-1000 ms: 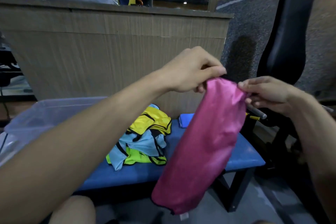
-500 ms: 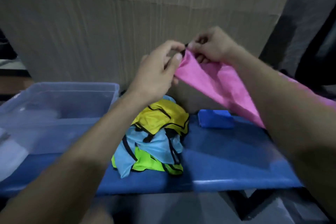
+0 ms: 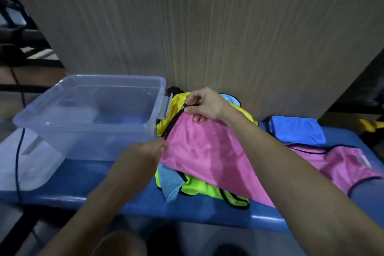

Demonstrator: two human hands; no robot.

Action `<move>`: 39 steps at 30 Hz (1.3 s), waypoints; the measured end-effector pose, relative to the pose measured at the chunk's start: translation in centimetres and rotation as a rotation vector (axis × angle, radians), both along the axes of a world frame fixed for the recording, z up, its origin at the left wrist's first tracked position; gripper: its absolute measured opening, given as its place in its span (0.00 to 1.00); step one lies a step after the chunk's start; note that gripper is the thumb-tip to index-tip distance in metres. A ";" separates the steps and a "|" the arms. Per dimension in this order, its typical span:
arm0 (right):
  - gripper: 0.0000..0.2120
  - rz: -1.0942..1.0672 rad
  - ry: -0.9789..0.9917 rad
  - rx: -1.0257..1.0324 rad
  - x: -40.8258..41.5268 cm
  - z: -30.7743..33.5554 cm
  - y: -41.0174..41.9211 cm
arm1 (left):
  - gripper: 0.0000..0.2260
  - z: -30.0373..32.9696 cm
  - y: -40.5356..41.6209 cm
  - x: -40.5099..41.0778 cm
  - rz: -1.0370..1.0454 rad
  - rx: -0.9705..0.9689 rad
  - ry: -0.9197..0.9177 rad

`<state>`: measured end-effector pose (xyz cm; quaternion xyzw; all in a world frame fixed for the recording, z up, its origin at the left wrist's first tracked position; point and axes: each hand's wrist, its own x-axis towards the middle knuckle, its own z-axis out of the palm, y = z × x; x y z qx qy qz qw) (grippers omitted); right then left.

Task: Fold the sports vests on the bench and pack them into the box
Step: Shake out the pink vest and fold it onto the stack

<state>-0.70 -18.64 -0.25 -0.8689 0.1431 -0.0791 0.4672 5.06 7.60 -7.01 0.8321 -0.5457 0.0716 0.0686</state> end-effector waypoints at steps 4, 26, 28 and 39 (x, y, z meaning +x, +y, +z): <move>0.10 -0.094 -0.145 -0.020 -2.7 0.8 0.1 | 0.14 2.0 -0.4 -2.4 0.002 0.088 -0.140; 0.31 -1.289 0.136 -0.099 -36.3 -11.7 -17.4 | 0.17 -2.9 -23.2 -19.2 -0.513 0.233 0.258; 0.28 -1.295 0.136 -0.084 -35.8 -12.0 -18.5 | 0.14 -2.8 -23.9 -19.0 -0.519 0.213 0.251; 0.02 -1.056 -0.456 0.031 -33.7 -7.6 -16.5 | 0.03 -2.4 -26.7 -18.6 -0.471 -0.141 0.454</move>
